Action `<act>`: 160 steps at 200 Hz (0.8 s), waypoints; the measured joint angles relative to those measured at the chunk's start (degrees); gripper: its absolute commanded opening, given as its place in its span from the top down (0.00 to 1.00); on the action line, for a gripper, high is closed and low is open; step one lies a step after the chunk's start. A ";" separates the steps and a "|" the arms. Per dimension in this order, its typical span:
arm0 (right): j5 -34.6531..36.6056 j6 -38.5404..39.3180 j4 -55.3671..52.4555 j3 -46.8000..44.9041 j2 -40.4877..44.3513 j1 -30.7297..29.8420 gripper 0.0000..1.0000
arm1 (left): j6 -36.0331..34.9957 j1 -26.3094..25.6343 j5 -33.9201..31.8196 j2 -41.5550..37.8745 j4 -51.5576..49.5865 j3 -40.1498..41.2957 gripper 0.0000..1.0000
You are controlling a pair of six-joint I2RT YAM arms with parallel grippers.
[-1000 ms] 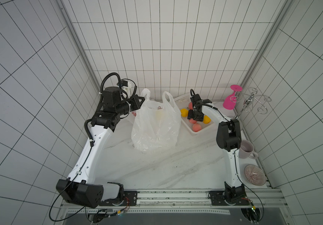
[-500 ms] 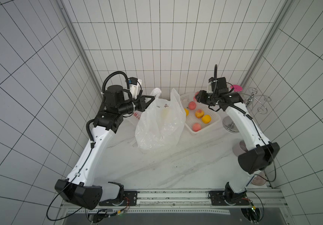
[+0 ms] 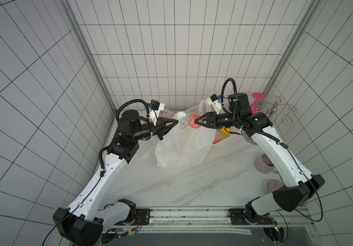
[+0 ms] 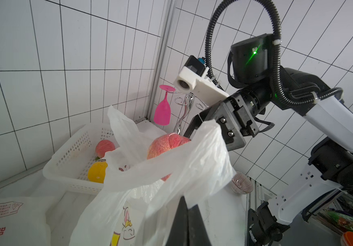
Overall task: Place the peach into a plastic bag & tie a knot
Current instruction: Place the peach in the plastic bag.
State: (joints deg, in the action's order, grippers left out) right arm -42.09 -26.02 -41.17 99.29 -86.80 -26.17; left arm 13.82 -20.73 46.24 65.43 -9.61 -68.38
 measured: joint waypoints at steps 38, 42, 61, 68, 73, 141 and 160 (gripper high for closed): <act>-4.37 -1.86 1.38 0.79 -6.05 -4.24 0.87 | -2.05 -1.46 2.08 0.00 1.57 0.85 1.00; -4.76 -2.16 1.64 0.76 -6.88 -4.76 0.87 | -2.23 -1.46 2.16 0.00 1.75 0.85 1.00; -5.44 -4.09 4.50 -0.07 -9.46 -6.21 0.87 | -2.97 -1.46 2.78 0.24 2.51 0.85 1.00; -5.44 -5.07 5.97 -1.05 -9.99 -6.51 0.86 | -3.21 -1.46 2.89 0.35 2.58 0.87 1.00; -5.38 -5.46 6.80 -1.79 -10.21 -6.51 0.86 | -3.41 -1.49 2.95 0.37 2.64 0.94 1.00; 12.50 -5.22 3.26 -14.16 -11.04 -6.73 0.21 | -7.28 -1.73 -3.13 -3.32 2.97 9.51 1.00; 13.22 -3.21 2.21 -13.99 -9.94 -6.82 0.15 | -7.26 -1.73 -6.43 -5.03 2.95 11.80 1.00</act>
State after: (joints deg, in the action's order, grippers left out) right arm -28.86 -29.23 -38.96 85.30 -96.75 -32.99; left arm 6.57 -22.46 39.81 60.40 -6.66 -56.58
